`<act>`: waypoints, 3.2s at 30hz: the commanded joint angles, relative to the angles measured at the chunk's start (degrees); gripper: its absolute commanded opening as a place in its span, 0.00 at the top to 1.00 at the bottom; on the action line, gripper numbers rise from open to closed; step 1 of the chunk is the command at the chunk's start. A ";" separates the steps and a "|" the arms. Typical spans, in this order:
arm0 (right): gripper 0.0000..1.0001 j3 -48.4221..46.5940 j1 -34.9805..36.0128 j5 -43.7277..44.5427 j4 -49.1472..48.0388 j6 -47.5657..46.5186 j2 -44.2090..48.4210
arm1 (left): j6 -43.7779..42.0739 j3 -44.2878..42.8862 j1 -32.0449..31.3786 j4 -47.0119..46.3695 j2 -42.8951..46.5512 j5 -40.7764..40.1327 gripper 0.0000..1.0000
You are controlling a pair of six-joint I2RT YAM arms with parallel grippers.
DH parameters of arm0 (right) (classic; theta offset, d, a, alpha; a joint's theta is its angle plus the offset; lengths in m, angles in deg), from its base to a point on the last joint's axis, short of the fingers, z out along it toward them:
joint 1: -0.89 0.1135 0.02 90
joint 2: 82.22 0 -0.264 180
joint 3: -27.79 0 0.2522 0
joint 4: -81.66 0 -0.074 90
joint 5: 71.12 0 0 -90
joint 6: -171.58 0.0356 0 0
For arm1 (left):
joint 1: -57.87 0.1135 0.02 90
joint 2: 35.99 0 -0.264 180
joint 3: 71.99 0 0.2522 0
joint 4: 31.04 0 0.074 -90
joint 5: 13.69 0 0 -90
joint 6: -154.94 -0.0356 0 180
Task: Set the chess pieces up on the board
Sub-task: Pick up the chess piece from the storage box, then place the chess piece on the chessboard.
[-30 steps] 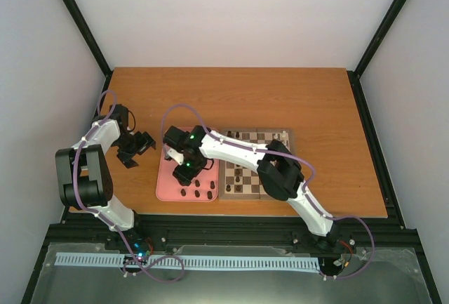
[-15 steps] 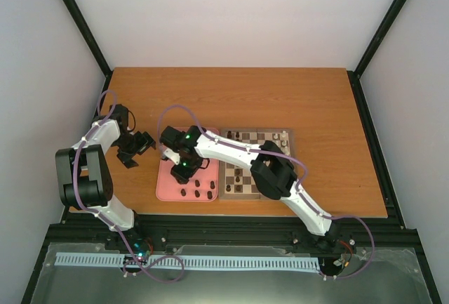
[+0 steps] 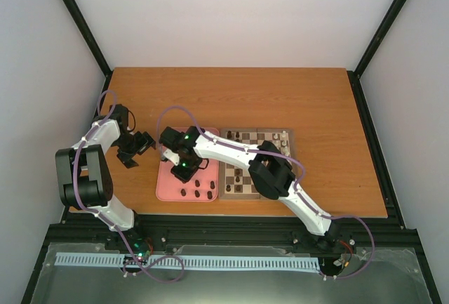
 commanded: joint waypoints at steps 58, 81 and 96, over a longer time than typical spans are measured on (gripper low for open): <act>0.97 12.51 -22.99 9.91 1.25 -0.93 11.67 | -0.68 -2.19 0.32 0.39 -1.27 -0.38 0.00; 0.94 9.53 -23.61 9.15 1.23 -0.86 9.39 | -0.85 -2.28 0.30 0.32 -1.69 -0.06 0.00; 0.79 9.66 -23.61 7.66 1.22 -1.38 9.85 | -0.86 -2.19 0.26 0.13 -1.73 -0.02 0.00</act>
